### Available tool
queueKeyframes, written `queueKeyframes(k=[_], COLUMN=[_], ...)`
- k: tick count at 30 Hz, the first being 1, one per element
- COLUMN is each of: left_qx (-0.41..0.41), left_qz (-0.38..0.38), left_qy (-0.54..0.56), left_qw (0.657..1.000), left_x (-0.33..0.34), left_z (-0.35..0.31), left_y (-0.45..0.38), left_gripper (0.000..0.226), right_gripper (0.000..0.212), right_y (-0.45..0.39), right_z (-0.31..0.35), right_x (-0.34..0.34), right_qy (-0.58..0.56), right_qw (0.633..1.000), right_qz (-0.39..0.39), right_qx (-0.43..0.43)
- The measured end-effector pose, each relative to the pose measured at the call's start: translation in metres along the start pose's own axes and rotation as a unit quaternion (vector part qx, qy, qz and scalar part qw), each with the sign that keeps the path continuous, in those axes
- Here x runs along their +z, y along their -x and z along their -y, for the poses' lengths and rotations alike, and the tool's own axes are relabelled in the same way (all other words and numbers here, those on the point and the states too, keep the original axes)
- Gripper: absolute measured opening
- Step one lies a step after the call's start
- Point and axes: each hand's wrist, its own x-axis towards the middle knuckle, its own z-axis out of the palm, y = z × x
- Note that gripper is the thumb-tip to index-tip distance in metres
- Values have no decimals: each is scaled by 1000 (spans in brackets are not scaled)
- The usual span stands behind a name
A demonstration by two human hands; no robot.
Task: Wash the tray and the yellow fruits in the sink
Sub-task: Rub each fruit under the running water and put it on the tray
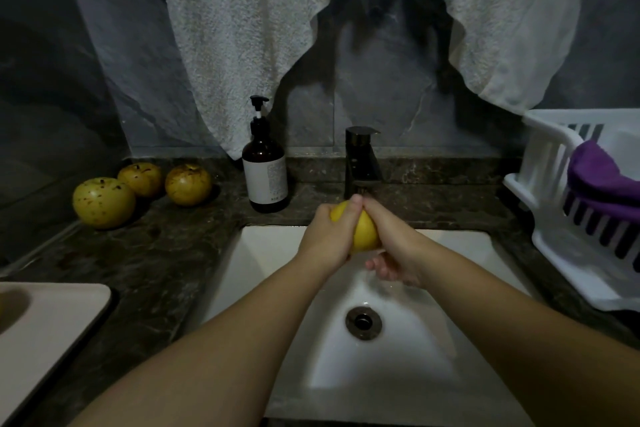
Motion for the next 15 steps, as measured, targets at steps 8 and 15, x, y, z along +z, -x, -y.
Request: queueKeyframes(k=[8, 15], left_qx=[29, -29], left_qz=[32, 86], left_qy=[10, 122], left_qw=[999, 988], left_x=[2, 6], left_z=[1, -6], left_y=[3, 9], left_gripper=[49, 50], right_gripper=[64, 45], right_y=[-6, -6], right_z=[-6, -4], right_x=[-2, -3], right_qy=[41, 88], right_qw=[998, 979], right_qz=[-21, -69], right_qx=[-53, -171])
